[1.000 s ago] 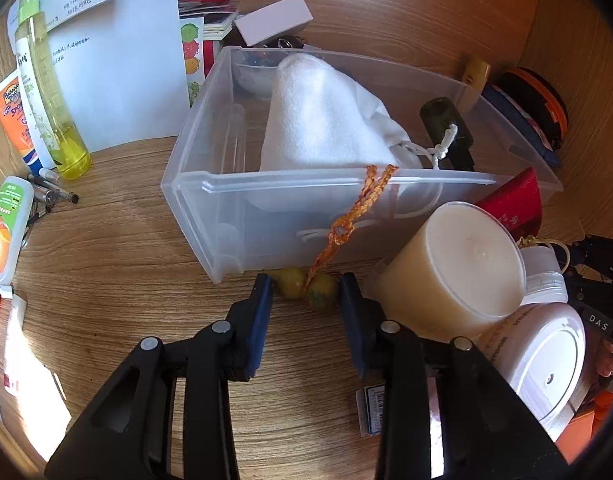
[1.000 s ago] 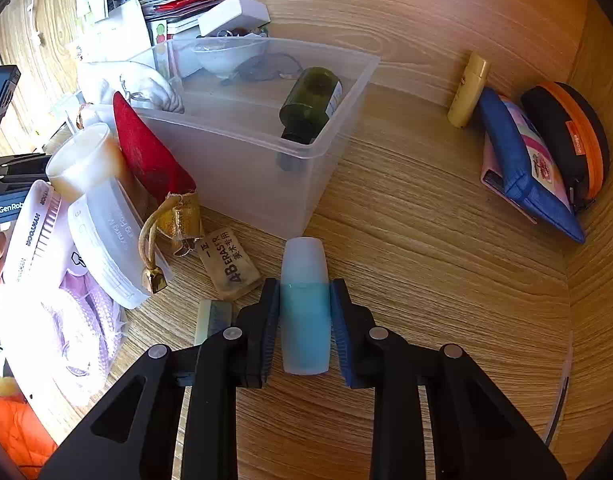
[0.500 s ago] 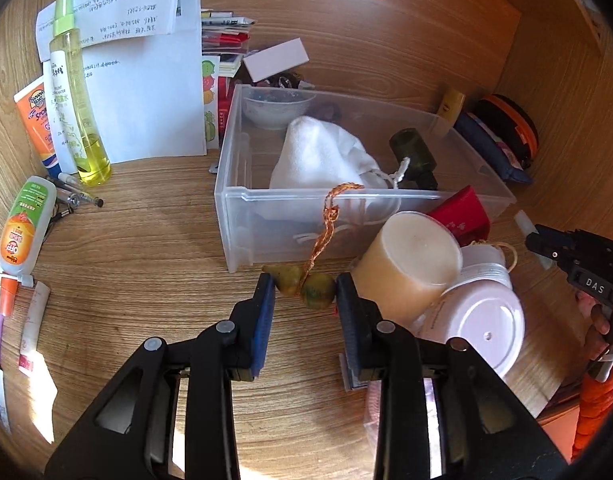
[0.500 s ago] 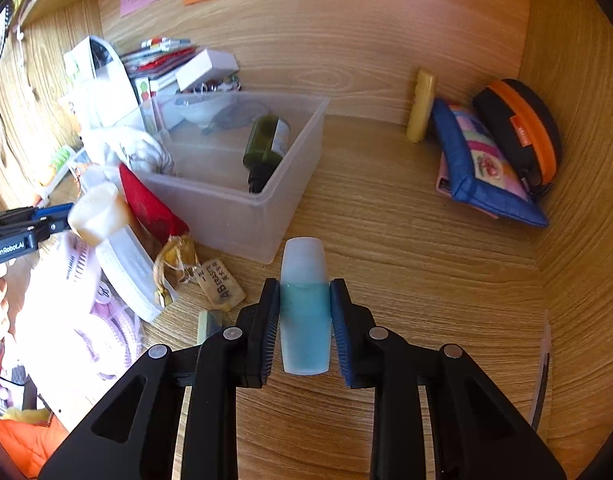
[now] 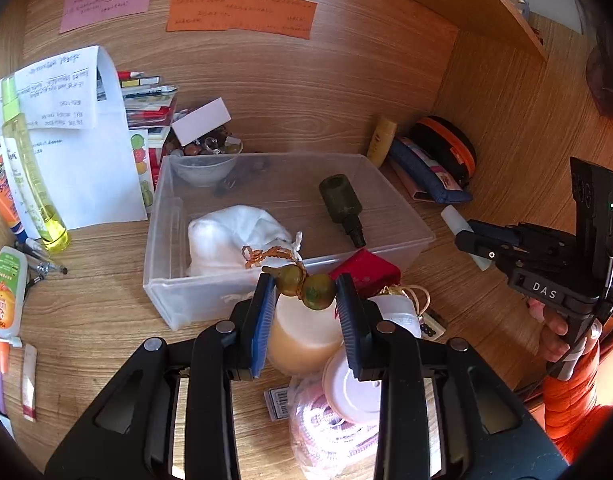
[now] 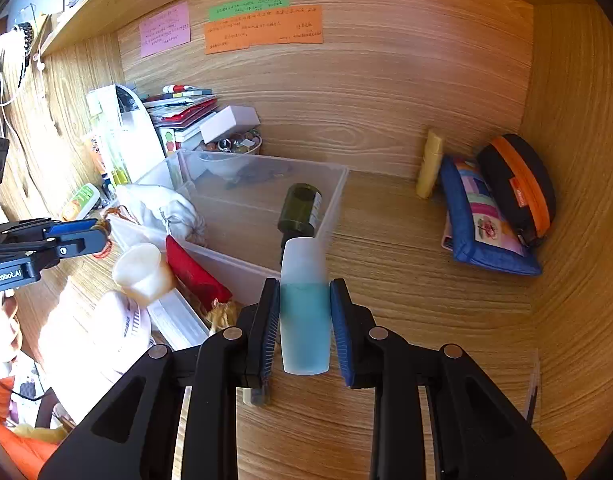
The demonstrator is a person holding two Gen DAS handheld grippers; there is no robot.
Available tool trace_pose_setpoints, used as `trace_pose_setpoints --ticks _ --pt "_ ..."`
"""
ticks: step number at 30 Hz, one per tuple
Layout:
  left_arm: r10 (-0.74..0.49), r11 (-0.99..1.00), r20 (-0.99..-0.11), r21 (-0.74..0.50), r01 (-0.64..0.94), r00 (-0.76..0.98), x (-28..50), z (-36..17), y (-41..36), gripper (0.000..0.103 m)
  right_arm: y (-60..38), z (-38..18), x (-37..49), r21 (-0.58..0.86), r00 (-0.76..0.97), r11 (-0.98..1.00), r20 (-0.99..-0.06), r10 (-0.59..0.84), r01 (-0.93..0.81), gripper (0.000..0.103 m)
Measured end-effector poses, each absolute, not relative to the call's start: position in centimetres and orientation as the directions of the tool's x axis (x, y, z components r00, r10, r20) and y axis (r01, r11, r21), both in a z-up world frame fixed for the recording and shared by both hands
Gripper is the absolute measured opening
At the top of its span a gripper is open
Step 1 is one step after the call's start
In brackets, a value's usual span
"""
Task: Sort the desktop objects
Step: 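Place the beads on the pouch with the left tool while the right tool drops the tube in the box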
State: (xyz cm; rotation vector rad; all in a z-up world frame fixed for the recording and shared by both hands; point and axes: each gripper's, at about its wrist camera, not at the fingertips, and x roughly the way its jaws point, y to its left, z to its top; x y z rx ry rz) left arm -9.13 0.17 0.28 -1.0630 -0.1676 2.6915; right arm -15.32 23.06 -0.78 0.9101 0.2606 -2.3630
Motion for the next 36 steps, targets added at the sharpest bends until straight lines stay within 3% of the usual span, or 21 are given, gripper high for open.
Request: trace_pose_setpoints --ticks 16,29,36 --pt "0.250 -0.968 -0.743 -0.190 -0.163 -0.621 -15.9 -2.0 -1.3 0.031 18.9 -1.6 -18.1 0.033 -0.541 -0.781 -0.704 -0.461 0.623 0.023" --pt "0.183 -0.983 -0.750 -0.126 -0.135 -0.635 -20.6 -2.0 -1.5 0.031 15.4 -2.8 -20.3 0.019 -0.493 -0.754 -0.746 -0.448 0.657 0.023" --pt "0.216 -0.976 -0.754 -0.149 -0.159 -0.621 -20.3 -1.8 -1.8 0.031 14.2 -3.6 -21.4 0.012 -0.464 -0.744 -0.775 -0.429 0.668 0.023"
